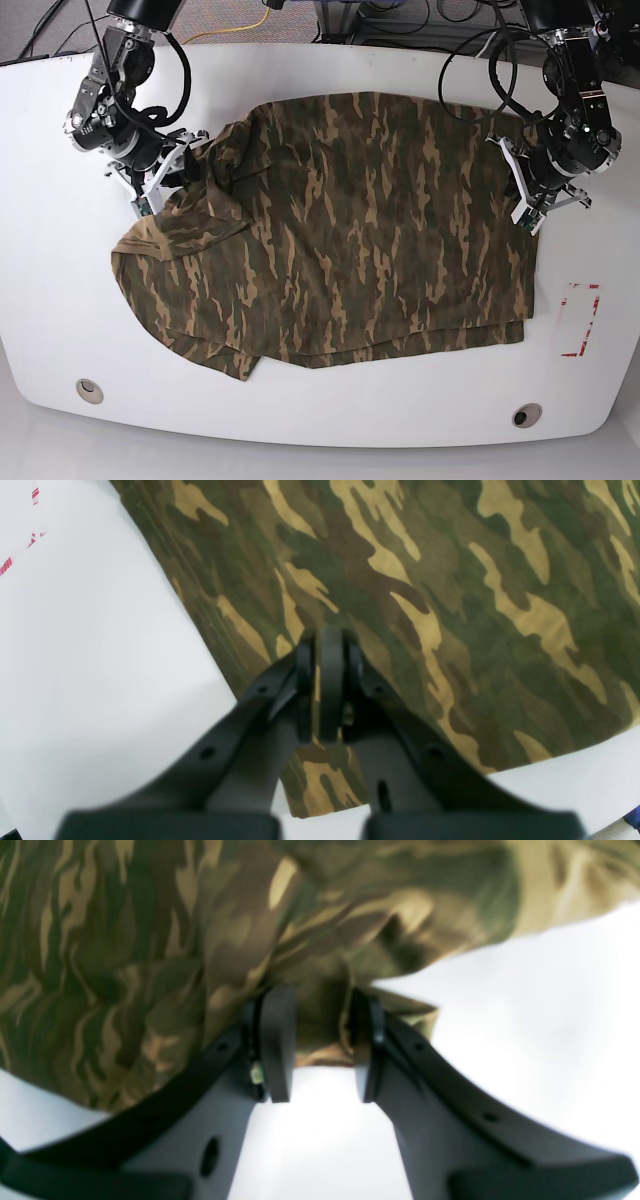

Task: Layout the t-shirt on the table in an organized manner, then fold the t-shirt properly
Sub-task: 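Hold the shoulder edges with both grippers, adjusting the right gripper's grasp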

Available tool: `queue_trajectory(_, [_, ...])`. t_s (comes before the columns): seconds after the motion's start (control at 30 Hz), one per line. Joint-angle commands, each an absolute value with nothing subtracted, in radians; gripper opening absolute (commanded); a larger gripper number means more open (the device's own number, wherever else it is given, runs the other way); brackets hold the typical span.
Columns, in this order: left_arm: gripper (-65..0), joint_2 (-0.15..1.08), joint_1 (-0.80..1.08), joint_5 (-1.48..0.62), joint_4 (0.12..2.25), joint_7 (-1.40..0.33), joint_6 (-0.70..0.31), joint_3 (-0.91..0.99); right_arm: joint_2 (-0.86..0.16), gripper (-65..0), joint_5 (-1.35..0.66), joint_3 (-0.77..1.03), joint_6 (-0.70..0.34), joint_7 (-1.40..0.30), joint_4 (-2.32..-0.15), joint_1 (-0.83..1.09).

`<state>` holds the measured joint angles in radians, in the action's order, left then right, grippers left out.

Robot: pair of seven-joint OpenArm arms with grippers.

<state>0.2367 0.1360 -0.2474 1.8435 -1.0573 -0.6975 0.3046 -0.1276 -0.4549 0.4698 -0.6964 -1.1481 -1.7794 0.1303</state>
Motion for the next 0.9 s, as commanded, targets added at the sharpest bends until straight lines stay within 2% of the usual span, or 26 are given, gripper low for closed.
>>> queue_trajectory(0.0, [-64.6, 0.248, 0.127, -0.257, 1.859, -1.043, -0.698, 0.308, -0.142, -50.9, -0.516, 0.47, -0.698, -1.127, -1.796, 0.136])
queue_trajectory(0.33, [-64.6, 0.248, 0.127, -0.257, 1.859, -1.043, -0.698, 0.308, -0.14, -65.0, -0.578, 0.469, -0.698, -1.173, -1.801, 0.159])
queue_trajectory(0.5, [-64.6, 0.248, 0.125, -0.257, 1.859, -1.043, -0.698, 0.308, -0.139, -64.5, -0.578, 0.47, -0.698, -1.176, -1.802, 0.16])
queue_trajectory(0.57, [-64.6, 0.248, 0.125, -0.257, 1.859, -1.043, -0.698, 0.308, -0.139, -61.7, -0.575, 0.475, -0.698, -1.176, -1.804, 0.156])
queue_trajectory(0.63, [-64.6, 0.249, 0.125, -0.257, 1.859, -1.043, -0.698, 0.308, -0.142, -54.1, -0.573, 0.475, -0.698, -1.175, -1.804, 0.15])
queue_trajectory(0.8, [-64.6, 0.249, 0.125, -0.257, 1.859, -1.043, -0.698, 0.308, -0.162, -27.0, -0.573, 0.506, -0.698, -1.165, -1.827, 0.125])
queue_trajectory(0.87, [-64.6, 0.249, 0.125, -0.257, 1.859, -1.043, -0.698, 0.308, -0.166, -20.1, -0.573, 0.519, -0.698, -1.155, -1.828, 0.119])
